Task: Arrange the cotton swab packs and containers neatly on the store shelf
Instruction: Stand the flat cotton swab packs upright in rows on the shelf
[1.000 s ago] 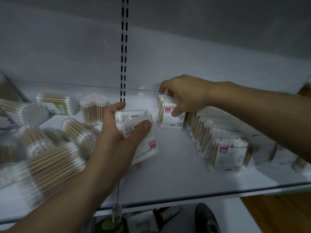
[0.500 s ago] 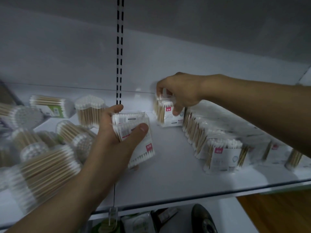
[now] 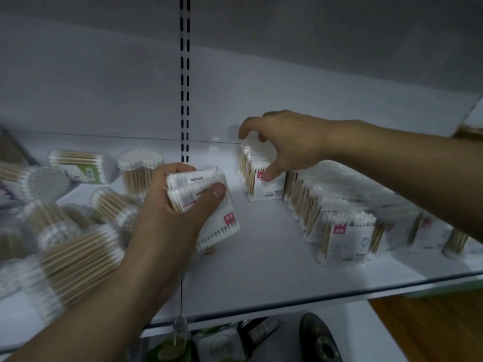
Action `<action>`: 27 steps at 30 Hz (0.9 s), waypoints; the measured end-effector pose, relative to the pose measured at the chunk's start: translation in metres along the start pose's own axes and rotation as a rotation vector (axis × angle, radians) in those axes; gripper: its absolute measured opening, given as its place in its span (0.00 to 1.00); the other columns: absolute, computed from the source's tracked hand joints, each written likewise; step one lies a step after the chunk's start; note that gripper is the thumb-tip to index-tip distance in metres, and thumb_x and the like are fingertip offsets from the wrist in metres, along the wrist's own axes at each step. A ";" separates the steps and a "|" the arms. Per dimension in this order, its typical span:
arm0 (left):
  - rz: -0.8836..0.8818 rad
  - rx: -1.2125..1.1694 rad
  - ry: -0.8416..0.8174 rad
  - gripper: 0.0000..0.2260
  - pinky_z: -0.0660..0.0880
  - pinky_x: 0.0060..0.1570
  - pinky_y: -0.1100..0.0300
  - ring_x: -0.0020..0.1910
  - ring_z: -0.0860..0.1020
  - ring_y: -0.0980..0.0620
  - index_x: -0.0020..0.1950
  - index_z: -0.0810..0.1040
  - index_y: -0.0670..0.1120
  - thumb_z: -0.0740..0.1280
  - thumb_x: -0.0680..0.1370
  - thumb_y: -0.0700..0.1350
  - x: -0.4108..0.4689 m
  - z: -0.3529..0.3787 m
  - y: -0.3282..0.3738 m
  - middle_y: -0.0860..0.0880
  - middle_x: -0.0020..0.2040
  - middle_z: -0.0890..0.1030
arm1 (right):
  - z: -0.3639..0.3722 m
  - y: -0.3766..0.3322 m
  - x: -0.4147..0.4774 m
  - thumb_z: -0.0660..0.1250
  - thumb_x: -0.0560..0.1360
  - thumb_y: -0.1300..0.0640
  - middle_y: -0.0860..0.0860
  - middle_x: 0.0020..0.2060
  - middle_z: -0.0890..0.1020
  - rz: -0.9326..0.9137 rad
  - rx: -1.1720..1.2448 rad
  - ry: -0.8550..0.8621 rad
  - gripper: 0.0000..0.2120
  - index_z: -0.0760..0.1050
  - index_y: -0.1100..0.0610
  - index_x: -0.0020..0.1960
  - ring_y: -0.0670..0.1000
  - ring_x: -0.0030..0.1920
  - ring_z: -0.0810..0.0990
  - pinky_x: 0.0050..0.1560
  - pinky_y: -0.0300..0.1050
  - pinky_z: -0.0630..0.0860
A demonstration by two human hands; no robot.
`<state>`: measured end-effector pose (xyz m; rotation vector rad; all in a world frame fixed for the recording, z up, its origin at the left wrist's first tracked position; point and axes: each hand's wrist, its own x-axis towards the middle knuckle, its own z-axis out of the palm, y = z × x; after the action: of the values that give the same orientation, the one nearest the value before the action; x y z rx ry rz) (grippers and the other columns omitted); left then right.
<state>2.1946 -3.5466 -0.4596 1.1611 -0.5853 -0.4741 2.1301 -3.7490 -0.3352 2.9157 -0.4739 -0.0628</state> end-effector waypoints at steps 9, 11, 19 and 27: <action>-0.009 -0.057 0.042 0.37 0.79 0.27 0.55 0.35 0.84 0.48 0.65 0.73 0.43 0.69 0.69 0.69 -0.009 0.006 0.019 0.43 0.47 0.84 | 0.016 -0.065 -0.061 0.82 0.65 0.47 0.49 0.40 0.86 -0.087 0.782 0.004 0.28 0.70 0.48 0.57 0.52 0.42 0.84 0.49 0.56 0.82; -0.076 -0.077 0.072 0.38 0.80 0.32 0.53 0.42 0.87 0.47 0.65 0.74 0.48 0.67 0.67 0.75 -0.010 0.007 0.021 0.47 0.50 0.87 | 0.018 -0.061 -0.061 0.82 0.65 0.52 0.50 0.38 0.86 -0.071 0.897 0.041 0.26 0.72 0.52 0.56 0.56 0.39 0.82 0.48 0.60 0.79; -0.120 -0.063 0.102 0.13 0.80 0.31 0.57 0.49 0.85 0.46 0.61 0.74 0.52 0.71 0.78 0.46 -0.006 0.002 0.016 0.47 0.55 0.83 | -0.009 -0.010 -0.060 0.76 0.70 0.68 0.63 0.49 0.83 0.050 0.864 0.180 0.18 0.79 0.53 0.56 0.49 0.38 0.81 0.38 0.41 0.81; -0.133 0.034 0.041 0.15 0.81 0.30 0.56 0.49 0.83 0.45 0.60 0.73 0.52 0.64 0.81 0.33 -0.001 0.001 0.005 0.48 0.54 0.81 | 0.005 0.003 -0.033 0.81 0.68 0.54 0.42 0.47 0.83 -0.020 0.308 0.167 0.17 0.81 0.48 0.55 0.43 0.46 0.82 0.48 0.38 0.79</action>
<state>2.1934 -3.5453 -0.4546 1.2450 -0.4840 -0.5542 2.0973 -3.7422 -0.3396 3.1879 -0.4623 0.2737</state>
